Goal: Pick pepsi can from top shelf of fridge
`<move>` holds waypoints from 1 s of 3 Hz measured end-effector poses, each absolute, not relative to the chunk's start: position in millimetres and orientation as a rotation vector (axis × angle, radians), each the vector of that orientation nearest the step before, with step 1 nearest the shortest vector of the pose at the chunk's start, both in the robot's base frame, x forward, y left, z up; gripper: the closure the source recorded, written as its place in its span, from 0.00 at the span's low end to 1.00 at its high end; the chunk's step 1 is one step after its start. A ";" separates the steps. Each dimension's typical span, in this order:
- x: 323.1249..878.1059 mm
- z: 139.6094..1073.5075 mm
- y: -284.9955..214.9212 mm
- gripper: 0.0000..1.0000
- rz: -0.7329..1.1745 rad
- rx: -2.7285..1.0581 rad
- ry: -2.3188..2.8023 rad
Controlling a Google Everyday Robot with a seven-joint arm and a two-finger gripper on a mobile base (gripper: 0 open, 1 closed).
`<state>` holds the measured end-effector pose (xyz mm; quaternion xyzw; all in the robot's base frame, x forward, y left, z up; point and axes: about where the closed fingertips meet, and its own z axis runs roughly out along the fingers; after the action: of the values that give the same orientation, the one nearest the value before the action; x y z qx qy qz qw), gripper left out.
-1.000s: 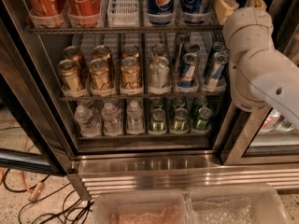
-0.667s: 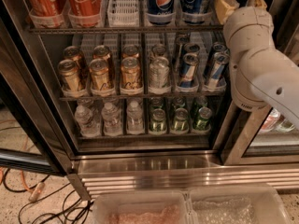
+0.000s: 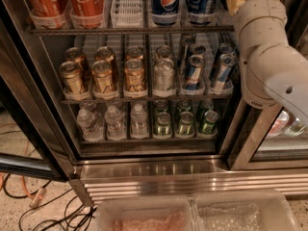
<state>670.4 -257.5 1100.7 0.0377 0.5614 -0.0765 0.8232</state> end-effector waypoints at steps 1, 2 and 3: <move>667.8 1110.9 -257.8 1.00 -0.163 0.074 1.166; 655.1 1113.7 -252.0 1.00 -0.144 0.064 1.154; 640.7 1117.2 -249.6 1.00 -0.139 0.048 1.138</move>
Offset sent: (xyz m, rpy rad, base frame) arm -0.0324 0.0109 0.0130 -0.0054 -0.0514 0.0470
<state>640.7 -249.6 1117.2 0.0229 0.5385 -0.0657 0.8398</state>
